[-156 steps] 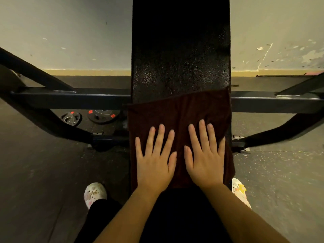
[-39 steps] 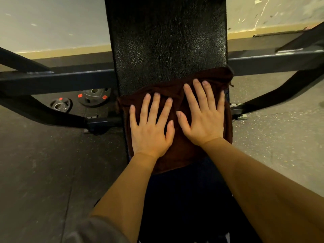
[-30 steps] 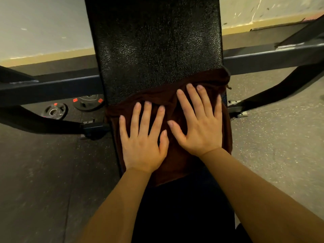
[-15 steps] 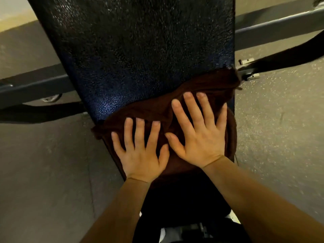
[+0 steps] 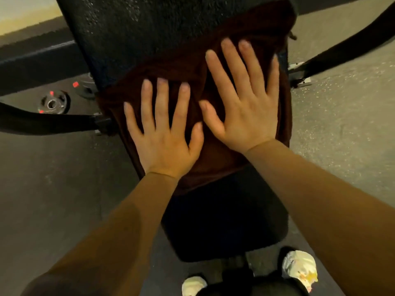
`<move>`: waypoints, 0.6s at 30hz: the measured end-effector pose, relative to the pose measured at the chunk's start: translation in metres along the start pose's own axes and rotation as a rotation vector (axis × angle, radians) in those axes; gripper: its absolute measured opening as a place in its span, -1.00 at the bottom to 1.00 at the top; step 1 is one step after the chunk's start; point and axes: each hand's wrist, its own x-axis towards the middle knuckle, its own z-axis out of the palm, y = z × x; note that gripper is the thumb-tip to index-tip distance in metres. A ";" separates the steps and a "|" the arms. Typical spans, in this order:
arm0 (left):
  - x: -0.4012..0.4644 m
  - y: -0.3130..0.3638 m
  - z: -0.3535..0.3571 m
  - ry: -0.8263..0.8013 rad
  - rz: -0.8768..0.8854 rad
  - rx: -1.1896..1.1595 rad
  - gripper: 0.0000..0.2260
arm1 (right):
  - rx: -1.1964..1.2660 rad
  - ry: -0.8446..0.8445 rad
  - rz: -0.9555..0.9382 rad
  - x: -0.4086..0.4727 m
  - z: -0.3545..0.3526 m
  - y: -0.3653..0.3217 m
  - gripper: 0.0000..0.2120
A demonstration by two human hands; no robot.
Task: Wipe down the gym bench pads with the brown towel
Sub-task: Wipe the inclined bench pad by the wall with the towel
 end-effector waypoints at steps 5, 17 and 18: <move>0.002 0.006 -0.009 -0.058 -0.013 -0.023 -0.46 | -0.015 0.042 0.152 -0.021 0.000 -0.011 -0.47; -0.125 0.037 0.006 -0.110 0.148 -0.070 -0.47 | 0.056 -0.076 0.146 -0.148 0.005 -0.035 -0.47; -0.141 0.040 0.007 -0.120 0.173 -0.085 -0.47 | 0.066 -0.091 0.132 -0.161 0.004 -0.036 -0.46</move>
